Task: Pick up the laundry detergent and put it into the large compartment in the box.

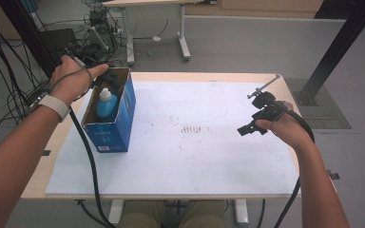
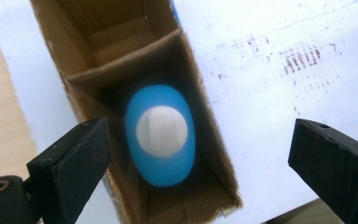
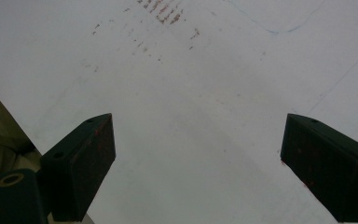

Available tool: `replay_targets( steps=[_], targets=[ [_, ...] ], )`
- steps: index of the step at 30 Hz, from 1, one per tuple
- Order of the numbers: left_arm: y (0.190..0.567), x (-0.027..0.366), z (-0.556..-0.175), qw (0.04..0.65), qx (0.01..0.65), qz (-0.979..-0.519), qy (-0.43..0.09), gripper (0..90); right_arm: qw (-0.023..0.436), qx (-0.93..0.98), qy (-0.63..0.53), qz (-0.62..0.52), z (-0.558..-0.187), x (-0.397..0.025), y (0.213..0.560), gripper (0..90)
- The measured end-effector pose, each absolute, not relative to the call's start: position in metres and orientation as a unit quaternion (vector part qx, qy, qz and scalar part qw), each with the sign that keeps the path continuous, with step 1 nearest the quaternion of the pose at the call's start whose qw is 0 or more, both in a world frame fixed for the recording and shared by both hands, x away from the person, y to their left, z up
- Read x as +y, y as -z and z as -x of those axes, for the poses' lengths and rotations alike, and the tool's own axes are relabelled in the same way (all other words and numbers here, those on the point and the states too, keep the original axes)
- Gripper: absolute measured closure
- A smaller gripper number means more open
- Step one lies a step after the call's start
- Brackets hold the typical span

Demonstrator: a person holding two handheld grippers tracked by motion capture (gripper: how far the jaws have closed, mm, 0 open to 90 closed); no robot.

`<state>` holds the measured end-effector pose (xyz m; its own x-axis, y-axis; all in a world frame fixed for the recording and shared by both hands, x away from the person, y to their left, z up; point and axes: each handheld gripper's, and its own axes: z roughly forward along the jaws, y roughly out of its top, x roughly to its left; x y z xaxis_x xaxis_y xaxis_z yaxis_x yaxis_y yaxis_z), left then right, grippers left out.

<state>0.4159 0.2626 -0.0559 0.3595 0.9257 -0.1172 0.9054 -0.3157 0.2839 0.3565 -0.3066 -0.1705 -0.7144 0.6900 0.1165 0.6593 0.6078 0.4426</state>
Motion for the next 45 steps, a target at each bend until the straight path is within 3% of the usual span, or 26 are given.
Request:
replay_targets(
  steps=[12, 23, 45],
  targets=[
    [0.004, 0.249, -0.396, 0.184, 0.484, -0.854, -0.054, 5.3, 0.032, 0.892, -0.238, -0.383, -0.352, -0.311, 0.171, 10.0],
    [-0.027, 0.218, -0.391, 0.165, 0.384, -0.906, -0.062, 5.4, 0.034, 0.89, -0.239, -0.386, -0.349, -0.313, 0.167, 9.2],
    [-0.005, 0.139, -0.406, 0.135, 0.183, -0.973, -0.025, 5.4, 0.044, 0.879, -0.244, -0.408, -0.328, -0.321, 0.162, 8.3]
  ],
)
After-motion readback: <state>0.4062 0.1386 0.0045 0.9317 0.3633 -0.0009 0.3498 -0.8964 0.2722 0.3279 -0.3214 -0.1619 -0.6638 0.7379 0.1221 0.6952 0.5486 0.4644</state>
